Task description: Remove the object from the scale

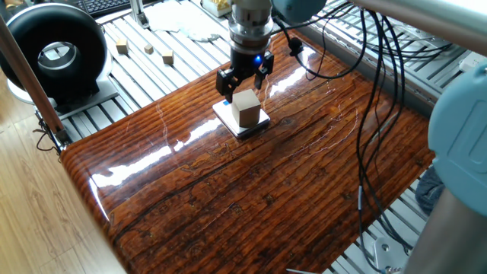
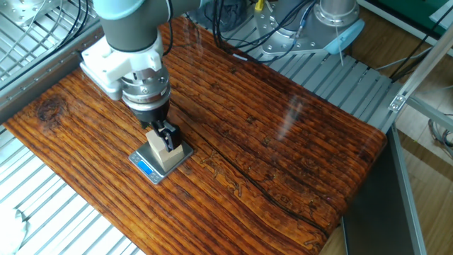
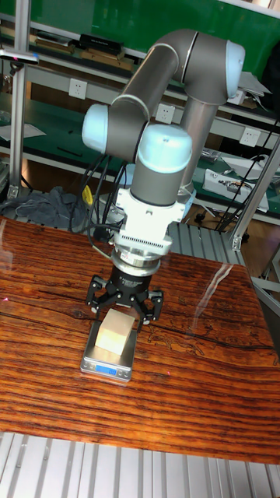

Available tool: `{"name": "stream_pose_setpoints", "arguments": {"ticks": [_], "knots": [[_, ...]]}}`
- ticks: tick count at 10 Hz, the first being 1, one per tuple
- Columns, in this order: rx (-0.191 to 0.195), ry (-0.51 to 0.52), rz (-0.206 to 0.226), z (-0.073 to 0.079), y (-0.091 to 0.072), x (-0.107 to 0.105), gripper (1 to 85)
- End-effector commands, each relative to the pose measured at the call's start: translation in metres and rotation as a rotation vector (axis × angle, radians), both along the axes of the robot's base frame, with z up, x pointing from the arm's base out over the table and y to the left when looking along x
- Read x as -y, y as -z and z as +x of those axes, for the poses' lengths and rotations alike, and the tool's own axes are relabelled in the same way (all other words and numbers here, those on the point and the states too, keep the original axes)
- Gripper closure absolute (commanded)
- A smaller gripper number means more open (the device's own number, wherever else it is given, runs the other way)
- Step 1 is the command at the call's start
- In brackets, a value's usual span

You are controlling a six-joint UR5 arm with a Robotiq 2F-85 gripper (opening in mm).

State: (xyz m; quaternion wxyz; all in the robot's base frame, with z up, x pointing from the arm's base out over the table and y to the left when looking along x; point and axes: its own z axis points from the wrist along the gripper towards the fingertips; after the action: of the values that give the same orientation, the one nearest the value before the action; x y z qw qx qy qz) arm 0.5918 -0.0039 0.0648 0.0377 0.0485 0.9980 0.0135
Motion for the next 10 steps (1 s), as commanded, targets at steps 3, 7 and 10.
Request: {"name": "stream_pose_setpoints", "arguments": {"ticks": [3,7,10], "knots": [[-0.019,-0.031,0.023,-0.005,0.014,-0.004,10.3],[-0.048,-0.03,0.021,-0.015,0.016,-0.007,17.3],[-0.045,-0.026,0.011,-0.012,0.013,-0.004,53.3]]}}
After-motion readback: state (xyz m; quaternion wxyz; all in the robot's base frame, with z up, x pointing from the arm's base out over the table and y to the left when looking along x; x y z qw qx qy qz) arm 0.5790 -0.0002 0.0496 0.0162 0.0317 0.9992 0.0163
